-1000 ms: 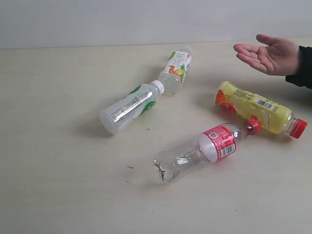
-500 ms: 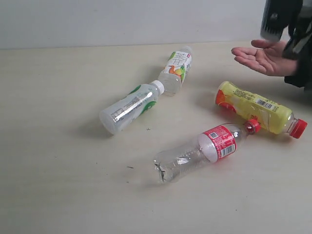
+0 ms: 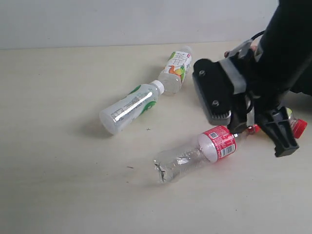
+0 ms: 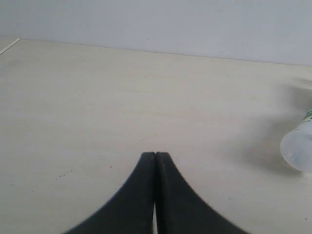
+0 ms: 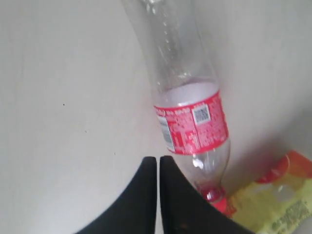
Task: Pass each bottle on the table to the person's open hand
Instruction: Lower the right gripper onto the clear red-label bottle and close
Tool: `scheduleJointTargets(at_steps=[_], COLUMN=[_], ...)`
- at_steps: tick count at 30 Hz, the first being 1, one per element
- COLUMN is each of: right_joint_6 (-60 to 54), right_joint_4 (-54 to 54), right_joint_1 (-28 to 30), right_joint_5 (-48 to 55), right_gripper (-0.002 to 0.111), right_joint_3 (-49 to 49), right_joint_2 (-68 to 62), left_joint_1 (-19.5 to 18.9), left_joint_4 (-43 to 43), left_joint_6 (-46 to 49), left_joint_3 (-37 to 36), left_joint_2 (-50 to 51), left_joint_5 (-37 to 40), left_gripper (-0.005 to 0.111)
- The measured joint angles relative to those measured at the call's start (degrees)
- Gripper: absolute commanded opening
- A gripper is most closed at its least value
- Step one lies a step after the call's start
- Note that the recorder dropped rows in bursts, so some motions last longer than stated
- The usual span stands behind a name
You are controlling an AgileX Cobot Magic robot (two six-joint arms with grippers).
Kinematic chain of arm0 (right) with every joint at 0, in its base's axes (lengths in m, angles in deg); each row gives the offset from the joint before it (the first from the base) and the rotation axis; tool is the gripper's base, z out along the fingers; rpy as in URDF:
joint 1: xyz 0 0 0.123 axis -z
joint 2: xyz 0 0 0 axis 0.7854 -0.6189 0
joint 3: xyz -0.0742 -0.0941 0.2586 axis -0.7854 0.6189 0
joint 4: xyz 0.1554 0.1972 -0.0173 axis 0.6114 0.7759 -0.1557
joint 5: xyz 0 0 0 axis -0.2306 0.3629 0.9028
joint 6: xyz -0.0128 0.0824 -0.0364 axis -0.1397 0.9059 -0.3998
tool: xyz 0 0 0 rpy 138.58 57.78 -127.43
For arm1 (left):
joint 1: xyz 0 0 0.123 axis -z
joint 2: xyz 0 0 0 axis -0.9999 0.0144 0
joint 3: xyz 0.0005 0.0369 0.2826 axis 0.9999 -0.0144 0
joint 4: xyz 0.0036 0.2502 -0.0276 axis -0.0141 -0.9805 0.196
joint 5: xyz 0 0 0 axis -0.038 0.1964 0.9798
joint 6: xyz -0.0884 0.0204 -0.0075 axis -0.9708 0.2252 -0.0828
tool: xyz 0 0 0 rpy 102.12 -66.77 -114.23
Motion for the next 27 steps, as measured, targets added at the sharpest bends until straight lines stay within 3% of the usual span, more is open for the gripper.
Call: scheduleJointTargets(at_steps=[7, 9, 27], right_joint_6=[-1.96, -2.42, -2.78], right_joint_4=[0.27, 0.27, -0.86], right_joint_1=[-7.13, -7.81, -8.18], right_joint_5=[-4.86, -6.84, -17.15], right_gripper=[0.086, 0.093, 0.095], right_joint_3=[0.00, 0.00, 0.00], right_joint_2=[-5.00, -6.55, -17.67], left_joint_1=[0.00, 0.00, 0.00], left_joint_4=[0.00, 0.00, 0.00], left_joint_6=[0.00, 0.00, 0.00], left_joint_3=[0.00, 0.00, 0.00], left_joint_2=[0.00, 0.00, 0.00], left_joint_5=[0.00, 0.00, 0.00], left_gripper=[0.000, 0.000, 0.000])
